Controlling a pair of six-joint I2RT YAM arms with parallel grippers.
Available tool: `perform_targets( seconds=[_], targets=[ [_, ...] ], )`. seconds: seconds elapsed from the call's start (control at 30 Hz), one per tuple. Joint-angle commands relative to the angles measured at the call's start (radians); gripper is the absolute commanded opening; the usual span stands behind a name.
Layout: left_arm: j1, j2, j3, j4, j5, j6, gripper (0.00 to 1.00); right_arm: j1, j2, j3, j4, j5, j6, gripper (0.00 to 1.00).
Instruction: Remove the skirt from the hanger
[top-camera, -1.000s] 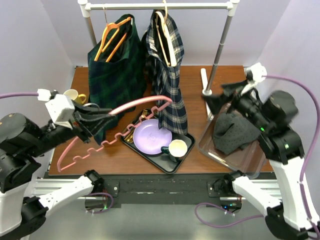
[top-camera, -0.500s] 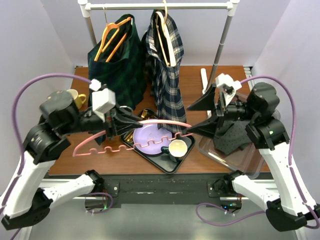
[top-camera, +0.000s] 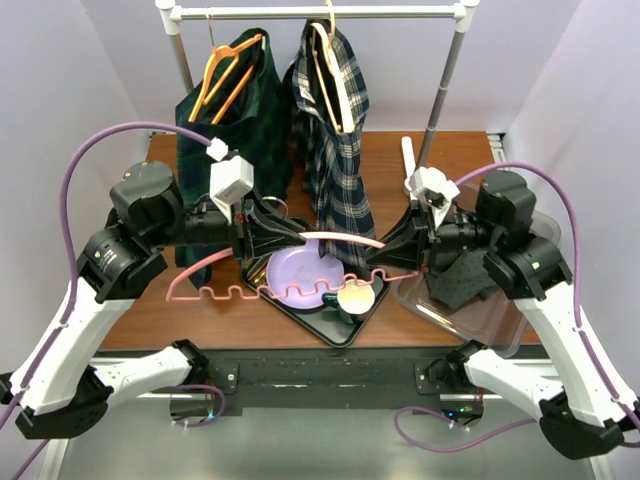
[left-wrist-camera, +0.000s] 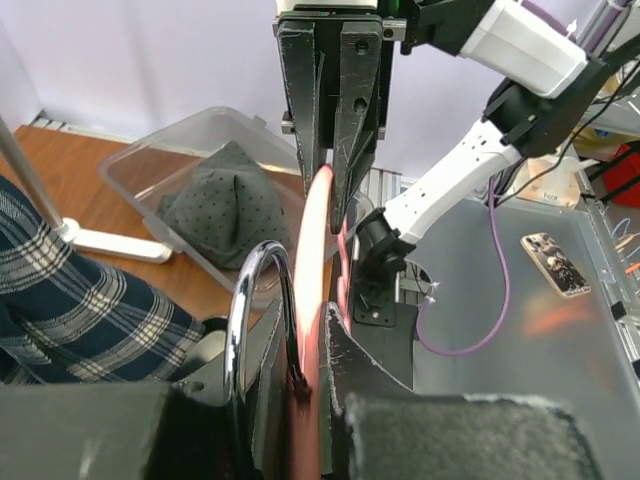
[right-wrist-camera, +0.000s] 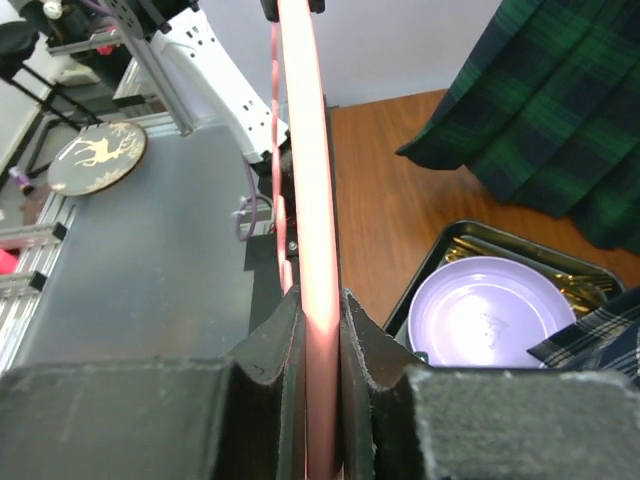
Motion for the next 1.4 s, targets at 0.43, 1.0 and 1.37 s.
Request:
perform_targets(
  seconds=[0.43,1.0,1.37],
  targets=[
    [0.0,-0.104,0.174,0.009,-0.4,0.063,1.0,0.001,-0.082,0.095,0.249,0.333,0.204,0.0],
    [0.0,-0.263,0.154,-0.083,-0.682,0.068,1.0,0.0,-0.056,0.413,0.251,1.262,0.019,0.0],
    [-0.002,-0.21,0.059,-0.035,-0.69,0.067,1.0,0.0,-0.174,0.292,0.138,1.37,-0.203,0.0]
  ],
)
